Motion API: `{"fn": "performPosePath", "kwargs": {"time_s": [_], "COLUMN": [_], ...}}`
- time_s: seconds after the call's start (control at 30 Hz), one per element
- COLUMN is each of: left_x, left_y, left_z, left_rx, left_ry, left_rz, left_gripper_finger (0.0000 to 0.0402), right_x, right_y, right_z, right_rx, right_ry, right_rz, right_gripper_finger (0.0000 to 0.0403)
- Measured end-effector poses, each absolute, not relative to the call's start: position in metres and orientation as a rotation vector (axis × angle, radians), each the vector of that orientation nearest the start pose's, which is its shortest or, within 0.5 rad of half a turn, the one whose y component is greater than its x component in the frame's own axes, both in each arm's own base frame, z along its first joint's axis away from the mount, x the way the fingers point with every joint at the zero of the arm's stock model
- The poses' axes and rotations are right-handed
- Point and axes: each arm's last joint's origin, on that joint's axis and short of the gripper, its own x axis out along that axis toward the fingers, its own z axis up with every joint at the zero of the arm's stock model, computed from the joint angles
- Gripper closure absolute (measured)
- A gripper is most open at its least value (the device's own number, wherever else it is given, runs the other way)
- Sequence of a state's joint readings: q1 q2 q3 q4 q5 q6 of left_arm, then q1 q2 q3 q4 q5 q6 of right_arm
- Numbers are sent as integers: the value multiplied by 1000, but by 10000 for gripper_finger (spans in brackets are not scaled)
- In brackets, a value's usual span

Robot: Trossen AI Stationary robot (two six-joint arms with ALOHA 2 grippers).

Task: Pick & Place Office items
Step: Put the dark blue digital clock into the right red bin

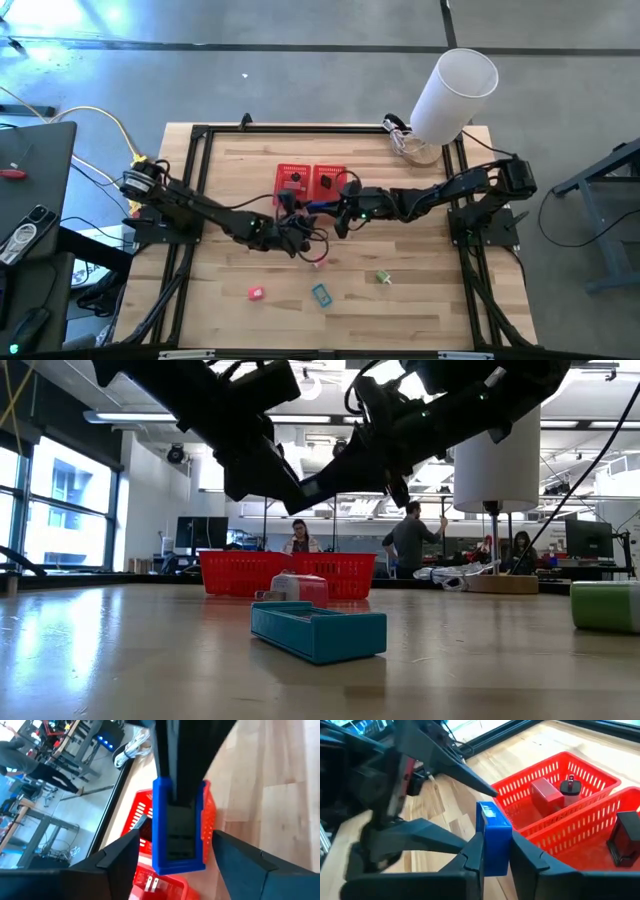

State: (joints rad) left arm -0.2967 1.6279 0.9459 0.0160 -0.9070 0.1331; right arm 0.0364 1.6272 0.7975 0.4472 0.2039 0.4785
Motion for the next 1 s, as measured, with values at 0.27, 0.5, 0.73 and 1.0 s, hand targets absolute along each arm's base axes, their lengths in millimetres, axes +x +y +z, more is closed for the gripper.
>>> {"fn": "performPosePath", "kwargs": {"time_s": [0.27, 0.5, 0.73, 1.0], "left_x": [319, 313, 287, 263], "left_y": [-96, -96, -86, -56], "left_z": [206, 221, 261, 278], "left_rx": [522, 380, 86, -190], "left_ry": [586, 537, 504, 611], "left_rz": [407, 369, 182, 141], "left_gripper_finger": [158, 157, 157, 156], "right_x": [334, 332, 331, 330], "right_y": [6, 10, 18, 34], "right_z": [191, 189, 187, 188], "right_rx": [378, 338, 299, 250], "right_ry": [334, 354, 375, 378], "right_rz": [-254, -292, -285, -229], "right_gripper_finger": [353, 354, 354, 354]}}
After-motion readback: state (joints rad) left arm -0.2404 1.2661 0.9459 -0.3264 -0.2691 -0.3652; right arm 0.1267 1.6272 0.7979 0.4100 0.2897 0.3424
